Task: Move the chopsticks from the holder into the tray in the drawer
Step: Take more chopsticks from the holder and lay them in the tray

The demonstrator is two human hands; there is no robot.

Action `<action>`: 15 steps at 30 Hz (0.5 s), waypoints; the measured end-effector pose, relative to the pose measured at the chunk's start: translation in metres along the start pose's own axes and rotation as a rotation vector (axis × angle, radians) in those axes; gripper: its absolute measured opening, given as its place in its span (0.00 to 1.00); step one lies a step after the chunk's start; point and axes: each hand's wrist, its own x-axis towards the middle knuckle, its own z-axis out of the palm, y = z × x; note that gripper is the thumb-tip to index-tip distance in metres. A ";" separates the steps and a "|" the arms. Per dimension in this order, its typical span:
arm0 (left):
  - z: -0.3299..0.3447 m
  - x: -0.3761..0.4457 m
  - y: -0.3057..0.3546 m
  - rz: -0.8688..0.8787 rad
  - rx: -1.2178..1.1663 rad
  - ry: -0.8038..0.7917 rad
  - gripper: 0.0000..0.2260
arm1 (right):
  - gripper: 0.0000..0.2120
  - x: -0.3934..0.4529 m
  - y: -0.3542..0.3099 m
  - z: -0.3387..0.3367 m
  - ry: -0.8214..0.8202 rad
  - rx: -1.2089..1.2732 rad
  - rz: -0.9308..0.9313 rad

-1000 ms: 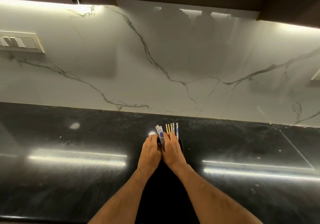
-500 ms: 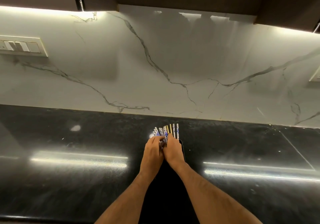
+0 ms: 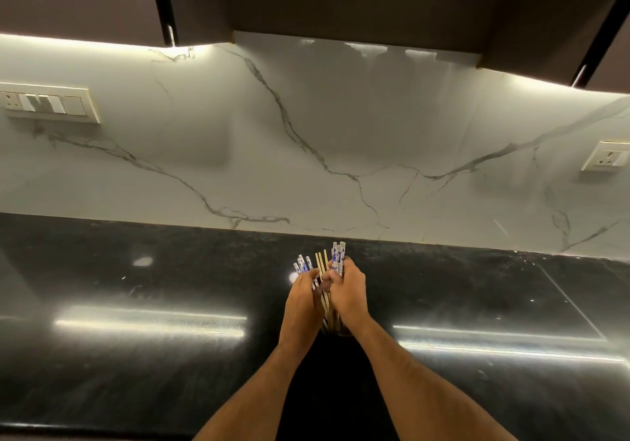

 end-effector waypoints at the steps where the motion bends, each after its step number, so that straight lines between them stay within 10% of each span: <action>1: 0.000 0.000 0.005 -0.035 -0.065 -0.011 0.12 | 0.08 -0.001 -0.003 -0.004 0.014 0.043 -0.010; 15: -0.019 -0.002 0.092 -0.116 -0.391 -0.268 0.10 | 0.09 -0.028 -0.074 -0.076 -0.009 0.529 -0.199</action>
